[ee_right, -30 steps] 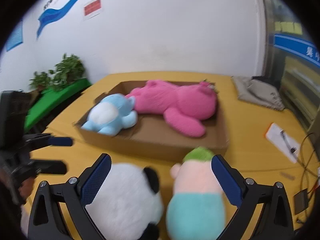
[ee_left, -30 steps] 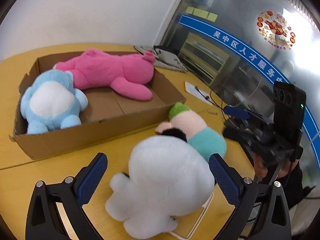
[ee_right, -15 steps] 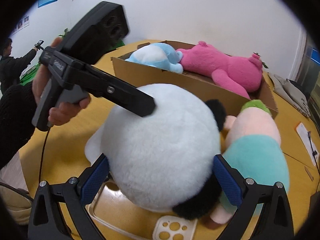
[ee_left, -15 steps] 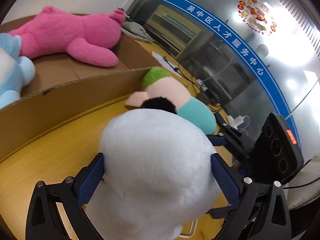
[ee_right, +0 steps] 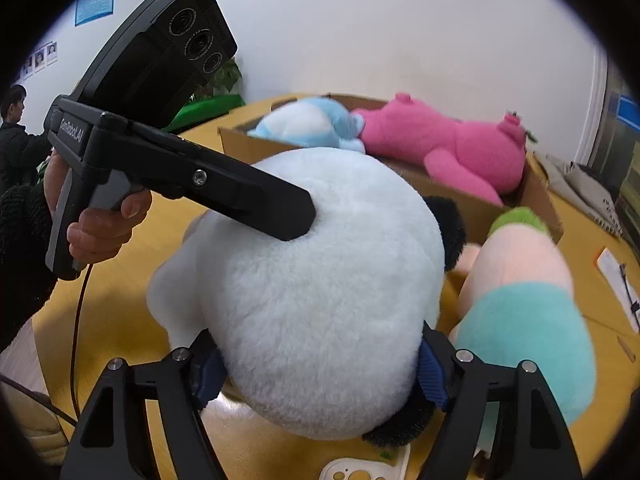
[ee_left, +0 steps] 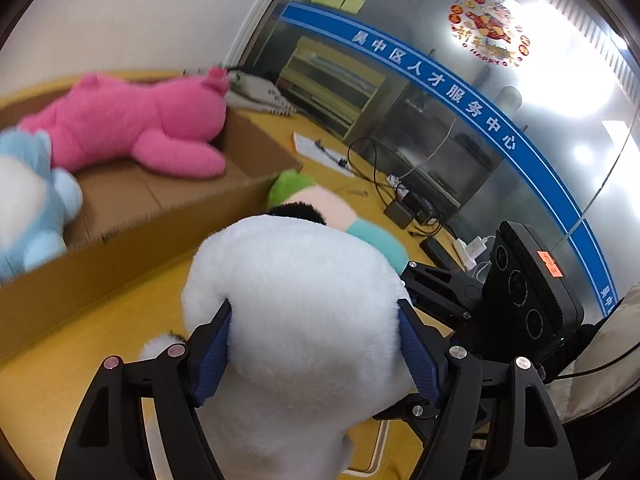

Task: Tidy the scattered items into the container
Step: 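Close the left gripper on the white panda while the right gripper closes on it, then lower the white panda into the box beside the light-blue bear and open both grippers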

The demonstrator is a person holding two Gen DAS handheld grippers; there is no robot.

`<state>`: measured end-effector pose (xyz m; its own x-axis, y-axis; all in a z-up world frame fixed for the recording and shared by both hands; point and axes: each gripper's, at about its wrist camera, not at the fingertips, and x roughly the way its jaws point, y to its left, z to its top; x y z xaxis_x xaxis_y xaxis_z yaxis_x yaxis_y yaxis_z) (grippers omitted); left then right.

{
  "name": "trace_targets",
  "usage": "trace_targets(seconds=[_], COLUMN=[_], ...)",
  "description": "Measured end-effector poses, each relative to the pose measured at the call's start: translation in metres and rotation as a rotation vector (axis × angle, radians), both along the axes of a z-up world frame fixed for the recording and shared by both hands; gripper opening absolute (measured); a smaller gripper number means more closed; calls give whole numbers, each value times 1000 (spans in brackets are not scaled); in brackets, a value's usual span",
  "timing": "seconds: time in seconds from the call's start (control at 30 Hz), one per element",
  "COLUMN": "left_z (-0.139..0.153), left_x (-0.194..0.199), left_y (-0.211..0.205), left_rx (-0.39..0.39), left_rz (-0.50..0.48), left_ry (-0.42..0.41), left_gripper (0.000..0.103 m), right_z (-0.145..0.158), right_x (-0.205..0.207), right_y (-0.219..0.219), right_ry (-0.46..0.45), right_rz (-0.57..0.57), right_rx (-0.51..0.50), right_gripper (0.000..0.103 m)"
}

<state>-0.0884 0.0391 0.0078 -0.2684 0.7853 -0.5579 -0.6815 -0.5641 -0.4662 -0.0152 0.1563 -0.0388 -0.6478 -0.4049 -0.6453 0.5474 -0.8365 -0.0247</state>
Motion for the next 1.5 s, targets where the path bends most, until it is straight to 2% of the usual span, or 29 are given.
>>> trace_targets(seconds=[0.17, 0.27, 0.33, 0.4, 0.47, 0.57, 0.7, 0.9, 1.0, 1.2, 1.27, 1.3, 1.37, 1.43, 1.5], left_z=[64, 97, 112, 119, 118, 101, 59, -5, -22, -25, -20, -15, -1, 18, 37], left_x=[-18, -50, -80, -113, -141, -181, -217, -236, -238, -231, -227, -223, -212, -191, -166], left_y=[2, 5, 9, 10, 12, 13, 18, 22, 14, 11, 10, 8, 0, -15, -27], left_rx=[-7, -21, -33, -28, -28, -41, -82, -160, -167, -204, -207, -201, -187, -175, -174], left_rz=[8, 2, 1, 13, 19, 12, -16, -32, -28, 17, 49, 72, 130, 218, 289], left_ry=[150, 223, 249, 237, 223, 185, 110, -32, -73, -93, -88, -83, -55, -5, 61], left_gripper=[80, 80, 80, 80, 80, 80, 80, 80, 88, 95, 96, 96, 97, 103, 103], right_z=[51, 81, 98, 107, 110, 100, 71, 16, 0, -6, -9, -9, -6, 2, 19], right_x=[-15, -40, -65, -92, -119, -153, -182, -208, -216, -218, -218, -217, -214, -206, -191], right_y=[4, 3, 1, 1, 0, -2, -5, -14, -22, -30, -33, -31, -26, -20, -15], right_ry=[110, 183, 215, 214, 196, 142, 60, -111, -148, -167, -172, -184, -208, -218, -158], right_rz=[-1, -10, -40, -77, -117, -188, -279, -387, -405, -402, -394, -387, -381, -376, -363], right_rx=[-41, -27, -26, -55, -95, -131, -136, -86, -50, -30, -31, -32, -39, -57, -78], right_gripper=[77, 77, 77, 77, 77, 77, 77, 77, 78, 82, 86, 92, 96, 96, 98])
